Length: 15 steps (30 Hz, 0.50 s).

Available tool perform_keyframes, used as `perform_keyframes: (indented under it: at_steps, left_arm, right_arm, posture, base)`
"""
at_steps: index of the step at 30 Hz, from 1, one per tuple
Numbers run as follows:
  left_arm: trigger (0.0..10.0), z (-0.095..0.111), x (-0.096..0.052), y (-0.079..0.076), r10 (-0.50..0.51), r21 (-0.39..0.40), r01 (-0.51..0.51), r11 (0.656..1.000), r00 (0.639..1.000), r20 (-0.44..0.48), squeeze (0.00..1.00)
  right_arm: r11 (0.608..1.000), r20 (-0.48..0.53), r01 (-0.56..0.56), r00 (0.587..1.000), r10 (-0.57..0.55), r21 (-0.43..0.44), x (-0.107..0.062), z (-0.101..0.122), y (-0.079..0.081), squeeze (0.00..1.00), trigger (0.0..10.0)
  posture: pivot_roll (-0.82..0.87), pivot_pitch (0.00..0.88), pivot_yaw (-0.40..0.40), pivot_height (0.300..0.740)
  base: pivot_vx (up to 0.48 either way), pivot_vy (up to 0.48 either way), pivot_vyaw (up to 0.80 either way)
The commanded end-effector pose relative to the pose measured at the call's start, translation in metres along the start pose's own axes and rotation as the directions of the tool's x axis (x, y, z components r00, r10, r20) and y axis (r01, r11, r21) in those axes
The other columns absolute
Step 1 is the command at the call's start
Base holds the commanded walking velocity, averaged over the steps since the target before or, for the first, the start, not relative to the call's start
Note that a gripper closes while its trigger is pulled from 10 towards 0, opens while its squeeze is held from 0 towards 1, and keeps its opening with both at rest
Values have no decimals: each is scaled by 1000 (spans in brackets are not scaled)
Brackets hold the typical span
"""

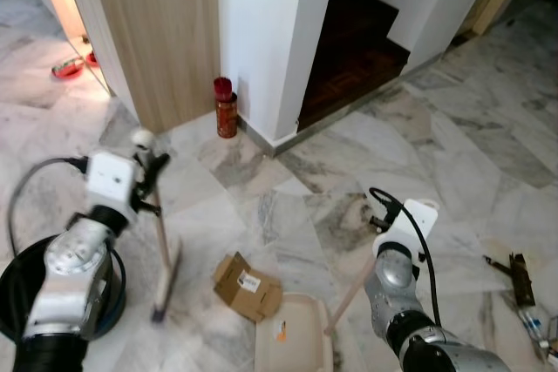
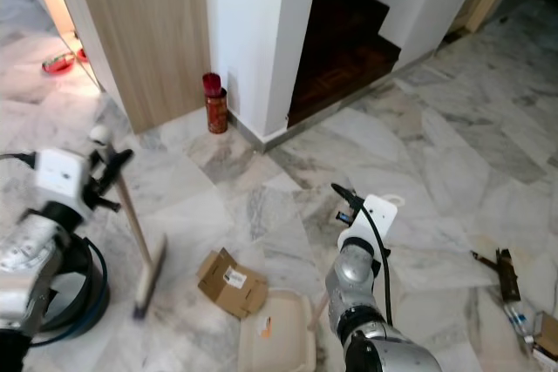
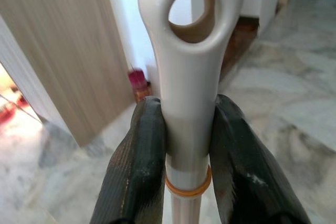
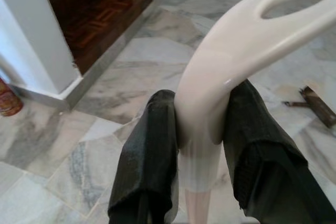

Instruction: Sweep floor

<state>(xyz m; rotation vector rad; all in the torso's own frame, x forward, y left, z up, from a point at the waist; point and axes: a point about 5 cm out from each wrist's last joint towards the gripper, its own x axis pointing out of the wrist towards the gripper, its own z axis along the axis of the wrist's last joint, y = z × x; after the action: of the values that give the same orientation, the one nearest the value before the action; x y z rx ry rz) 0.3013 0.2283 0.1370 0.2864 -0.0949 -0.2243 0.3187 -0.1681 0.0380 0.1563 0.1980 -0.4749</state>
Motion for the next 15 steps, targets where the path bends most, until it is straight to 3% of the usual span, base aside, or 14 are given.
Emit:
perform_keyframes:
  at_steps: [1, 8, 14, 15]
  left_arm:
    - [10000, 9, 5, 2, -10, 87, 5, 996, 999, 53, 0]
    - [10000, -7, 12, 3, 27, 117, -30, 993, 999, 31, 0]
    - [10000, -10, 16, 5, 72, 100, -76, 992, 997, 37, 0]
    - [10000, -10, 18, 4, 81, 63, -84, 994, 996, 46, 0]
  right_arm:
    - [1000, -6, 14, 1000, -14, -6, 1, -2, -6, 0, 10000]
    - [1000, -3, 20, 1000, -20, -12, 2, -2, -11, 0, 10000]
    - [1000, -2, 22, 1000, -22, -17, 1, -4, -13, 0, 10000]
    - [1000, -2, 23, 1000, -23, -17, 0, -4, -13, 0, 10000]
  posture:
    - [137, 101, -151, 740]
    - [117, 109, -152, 740]
    - [105, 106, -150, 740]
    - [99, 102, -150, 740]
  base:
    - [0, 0, 0]
    - [0, 0, 0]
    - [0, 0, 0]
    - [0, 0, 0]
